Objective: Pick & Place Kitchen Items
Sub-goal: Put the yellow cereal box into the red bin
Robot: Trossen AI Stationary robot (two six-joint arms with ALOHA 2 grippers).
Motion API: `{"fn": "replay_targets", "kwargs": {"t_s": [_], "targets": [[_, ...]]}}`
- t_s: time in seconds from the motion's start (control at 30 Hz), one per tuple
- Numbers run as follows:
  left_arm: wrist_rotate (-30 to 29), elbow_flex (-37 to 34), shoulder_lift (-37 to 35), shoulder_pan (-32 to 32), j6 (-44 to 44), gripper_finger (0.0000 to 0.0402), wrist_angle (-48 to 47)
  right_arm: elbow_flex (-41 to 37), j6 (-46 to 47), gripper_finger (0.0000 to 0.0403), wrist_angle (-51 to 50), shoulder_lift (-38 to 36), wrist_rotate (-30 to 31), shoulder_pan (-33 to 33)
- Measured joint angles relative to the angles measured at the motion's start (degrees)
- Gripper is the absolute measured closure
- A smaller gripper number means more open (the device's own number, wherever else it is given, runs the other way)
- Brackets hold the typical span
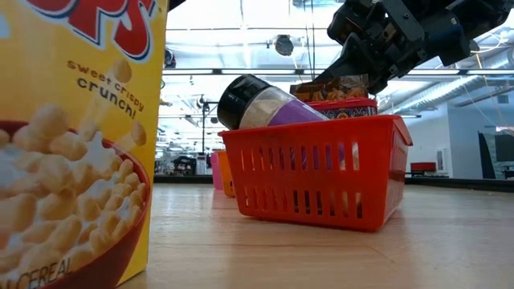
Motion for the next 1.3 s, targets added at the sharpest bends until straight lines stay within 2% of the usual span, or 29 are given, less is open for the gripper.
{"fn": "replay_targets", "kwargs": {"t_s": [0.23,0.87,1.3], "targets": [[0.46,-0.04,0.0,0.16,0.24,0.0392,-0.15,0.02,-0.02,0.0287,0.0,0.0,0.0,0.0],[1.05,-0.26,-2.24,2.03,1.16,0.0402,-1.24,0.02,-0.02,0.0287,-0.02,0.0,0.02,0.0],[0.4,-0.26,-10.86,4.43,3.26,0.0401,-5.75,0.0,-0.02,0.0287,-0.02,0.0,0.02,0.0]]}}
